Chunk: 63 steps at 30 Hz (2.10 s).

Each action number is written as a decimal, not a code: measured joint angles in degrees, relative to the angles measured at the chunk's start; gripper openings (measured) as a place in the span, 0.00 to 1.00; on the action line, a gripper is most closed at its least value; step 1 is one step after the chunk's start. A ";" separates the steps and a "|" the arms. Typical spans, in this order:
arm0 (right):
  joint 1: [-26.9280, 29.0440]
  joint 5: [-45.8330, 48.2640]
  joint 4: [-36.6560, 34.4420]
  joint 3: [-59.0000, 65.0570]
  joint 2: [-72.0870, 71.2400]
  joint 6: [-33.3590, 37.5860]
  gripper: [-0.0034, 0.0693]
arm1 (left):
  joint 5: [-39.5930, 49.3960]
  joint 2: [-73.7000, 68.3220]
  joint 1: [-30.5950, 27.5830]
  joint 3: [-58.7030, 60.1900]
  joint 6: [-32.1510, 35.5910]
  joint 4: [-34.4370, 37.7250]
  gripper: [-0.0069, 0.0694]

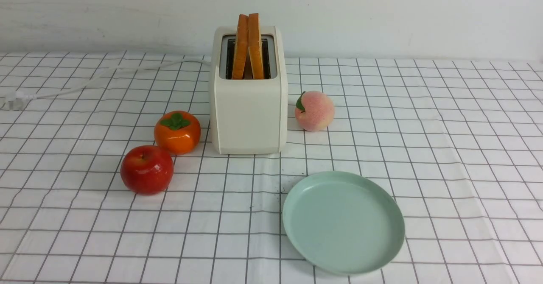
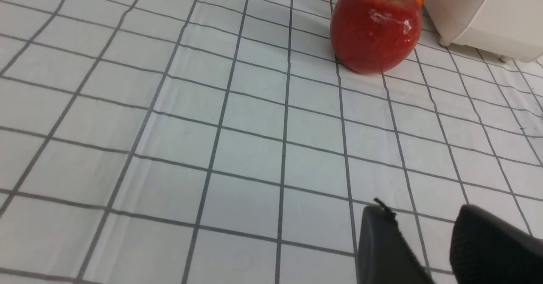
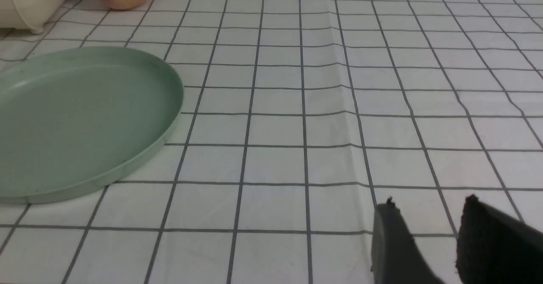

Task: Take toasted bread from bread machine on white checkered table place on plate.
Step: 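Reach for a toast slice standing in the toaster with the left gripper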

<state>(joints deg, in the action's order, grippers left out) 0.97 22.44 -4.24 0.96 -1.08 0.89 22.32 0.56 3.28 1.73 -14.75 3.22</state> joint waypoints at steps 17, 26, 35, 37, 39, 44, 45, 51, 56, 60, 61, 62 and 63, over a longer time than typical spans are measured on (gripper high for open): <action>0.00 0.00 0.00 0.00 0.00 0.00 0.38 | -0.05 0.00 0.00 0.00 0.00 0.00 0.40; 0.00 0.00 0.00 0.00 0.00 0.00 0.38 | -16.14 0.00 0.00 0.00 -10.61 18.18 0.40; 0.00 0.00 0.00 0.00 0.00 0.00 0.38 | -26.88 0.00 0.00 -1.63 -13.80 33.25 0.39; 0.00 0.00 0.00 0.00 0.00 0.00 0.38 | -20.59 -0.86 0.00 -6.23 -12.29 33.00 0.35; 0.00 0.00 0.00 0.00 0.00 0.00 0.38 | -16.72 -2.91 0.00 -9.41 -10.73 32.10 0.31; 0.00 0.00 0.00 0.00 0.00 0.00 0.38 | 8.75 -21.18 0.00 -29.98 -2.70 24.55 0.07; 0.00 0.00 0.00 0.00 0.00 0.00 0.38 | 9.75 -22.91 0.00 -30.73 -2.41 23.92 0.07; 0.00 0.00 0.00 0.00 0.00 0.00 0.38 | 29.92 -49.36 0.00 -49.78 6.15 18.66 0.07; 0.00 0.00 0.00 0.00 0.00 0.00 0.38 | 29.44 -62.66 3.04 -58.10 9.89 20.18 0.07; 0.00 0.00 0.00 0.00 0.00 0.00 0.38 | 24.96 -70.13 13.22 -66.04 10.74 16.80 0.07; 0.00 0.00 0.00 0.00 0.00 0.00 0.38 | 23.42 -72.03 16.18 -68.03 10.74 14.69 0.07; 0.00 0.00 0.00 0.00 0.00 0.00 0.38 | 21.93 -73.67 18.20 -70.05 10.49 12.87 0.07; 0.00 0.00 0.00 0.00 0.00 0.00 0.38 | 21.37 -74.03 18.88 -70.87 10.23 12.52 0.07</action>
<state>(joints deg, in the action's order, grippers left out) 0.97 22.44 -4.24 0.96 -1.08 0.89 43.69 -73.46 22.16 -69.14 -4.52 15.74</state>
